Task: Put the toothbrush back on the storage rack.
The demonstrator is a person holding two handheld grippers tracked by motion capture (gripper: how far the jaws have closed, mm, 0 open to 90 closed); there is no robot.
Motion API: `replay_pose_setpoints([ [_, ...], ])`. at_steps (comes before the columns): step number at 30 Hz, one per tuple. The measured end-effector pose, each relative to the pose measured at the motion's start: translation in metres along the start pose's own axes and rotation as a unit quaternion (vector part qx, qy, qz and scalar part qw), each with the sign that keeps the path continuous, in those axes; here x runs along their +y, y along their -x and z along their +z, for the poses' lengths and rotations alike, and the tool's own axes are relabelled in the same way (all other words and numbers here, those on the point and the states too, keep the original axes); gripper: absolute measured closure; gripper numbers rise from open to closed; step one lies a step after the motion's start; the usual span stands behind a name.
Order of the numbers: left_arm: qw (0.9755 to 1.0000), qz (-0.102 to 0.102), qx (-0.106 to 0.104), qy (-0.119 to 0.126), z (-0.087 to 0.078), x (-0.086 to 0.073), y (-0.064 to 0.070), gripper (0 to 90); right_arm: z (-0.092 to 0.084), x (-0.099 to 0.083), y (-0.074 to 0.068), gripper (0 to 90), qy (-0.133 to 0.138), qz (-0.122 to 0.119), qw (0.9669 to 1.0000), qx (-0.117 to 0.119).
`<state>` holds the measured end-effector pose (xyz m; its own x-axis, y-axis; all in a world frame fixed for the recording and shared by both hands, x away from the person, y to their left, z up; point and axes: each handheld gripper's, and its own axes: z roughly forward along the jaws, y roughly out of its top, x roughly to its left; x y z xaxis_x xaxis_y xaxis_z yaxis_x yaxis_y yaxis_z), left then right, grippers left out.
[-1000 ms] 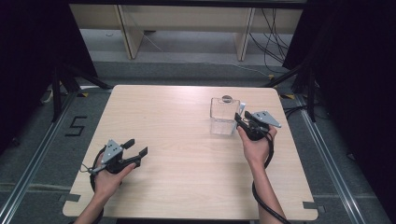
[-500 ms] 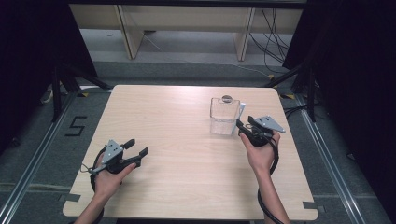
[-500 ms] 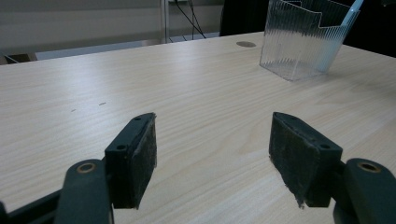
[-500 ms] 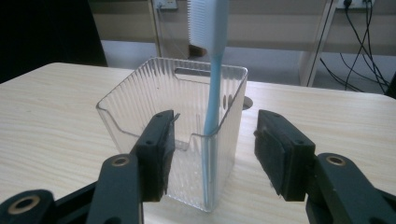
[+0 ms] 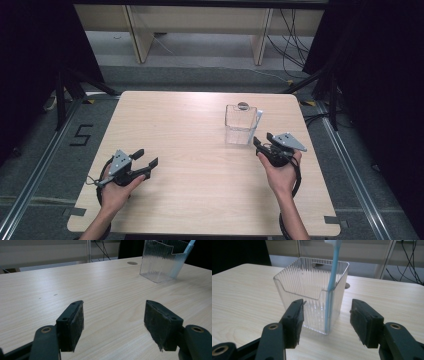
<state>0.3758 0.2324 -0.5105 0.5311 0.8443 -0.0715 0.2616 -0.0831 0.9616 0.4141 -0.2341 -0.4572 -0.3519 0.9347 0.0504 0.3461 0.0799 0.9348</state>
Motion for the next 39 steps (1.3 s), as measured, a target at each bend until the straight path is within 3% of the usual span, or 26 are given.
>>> replay_pose_setpoints([
  [3,1.0,0.001,0.0,0.0,0.0,0.0,0.0,31.5,-0.002,-0.004,0.0,44.9,0.003,-0.013,0.9999,-0.001],
  [4,1.0,0.001,0.0,0.0,0.0,0.0,0.0,31.6,-0.005,-0.005,-0.003,44.8,-0.006,0.001,1.0,-0.002],
  [9,1.0,0.0,0.0,-0.001,0.0,0.0,-0.001,31.6,-0.008,-0.013,-0.002,44.1,-0.004,-0.013,0.9999,0.005],
  [10,1.0,0.0,0.0,-0.001,0.0,0.0,-0.001,31.6,-0.01,-0.014,-0.002,44.0,-0.011,-0.013,0.9999,-0.002],
  [13,1.0,0.0,0.0,-0.001,0.0,-0.001,0.0,31.5,-0.014,-0.019,-0.004,43.6,-0.014,0.002,0.9999,-0.001],
  [14,1.0,0.001,0.0,-0.002,0.0,-0.001,0.0,31.6,-0.015,-0.02,-0.003,43.4,-0.015,-0.011,0.9998,-0.002],
  [16,1.0,0.001,0.0,-0.002,0.0,-0.001,0.0,31.5,-0.017,-0.025,-0.005,43.1,-0.024,-0.004,0.9997,0.001],
  [20,1.0,0.001,-0.001,0.001,0.0,-0.001,-0.001,31.6,-0.02,-0.034,-0.002,43.0,-0.028,-0.022,0.9994,0.002],
  [21,1.0,0.001,-0.002,0.004,0.001,-0.002,-0.001,31.5,-0.021,-0.036,-0.003,43.0,-0.028,-0.01,0.9995,-0.003],
  [22,1.0,0.001,-0.002,0.004,0.001,-0.002,-0.001,31.5,-0.022,-0.039,-0.003,43.0,-0.031,-0.004,0.9995,0.009],
  [24,1.0,0.0,-0.002,0.004,0.001,-0.002,-0.001,31.5,-0.024,-0.043,-0.002,43.0,-0.03,-0.008,0.9995,0.002],
  [26,1.0,0.0,-0.001,0.002,0.001,-0.002,-0.001,31.5,-0.027,-0.048,-0.003,43.0,-0.035,0.008,0.9994,0.0],
  [27,1.0,0.002,0.001,-0.002,0.0,-0.002,-0.001,31.5,-0.028,-0.049,-0.001,43.0,-0.031,-0.01,0.9995,-0.001],
  [31,1.0,0.001,0.001,-0.003,0.001,-0.002,0.0,31.5,-0.032,-0.057,-0.002,43.0,-0.038,0.007,0.9993,0.004],
  [32,1.0,0.001,0.001,-0.003,0.001,-0.002,0.0,31.5,-0.03,-0.06,0.001,43.0,-0.029,-0.008,0.9995,0.004],
  [34,1.0,0.002,0.001,-0.003,0.001,-0.002,0.0,31.5,-0.035,-0.063,-0.002,43.1,-0.046,0.013,0.9989,0.0],
  [35,1.0,0.001,0.001,-0.003,0.001,-0.002,0.0,31.6,-0.034,-0.065,0.0,43.1,-0.034,0.002,0.9994,0.003],
  [39,1.0,0.001,0.002,-0.003,0.0,-0.003,-0.001,31.6,-0.035,-0.068,-0.001,43.1,-0.034,0.008,0.9994,0.005],
])
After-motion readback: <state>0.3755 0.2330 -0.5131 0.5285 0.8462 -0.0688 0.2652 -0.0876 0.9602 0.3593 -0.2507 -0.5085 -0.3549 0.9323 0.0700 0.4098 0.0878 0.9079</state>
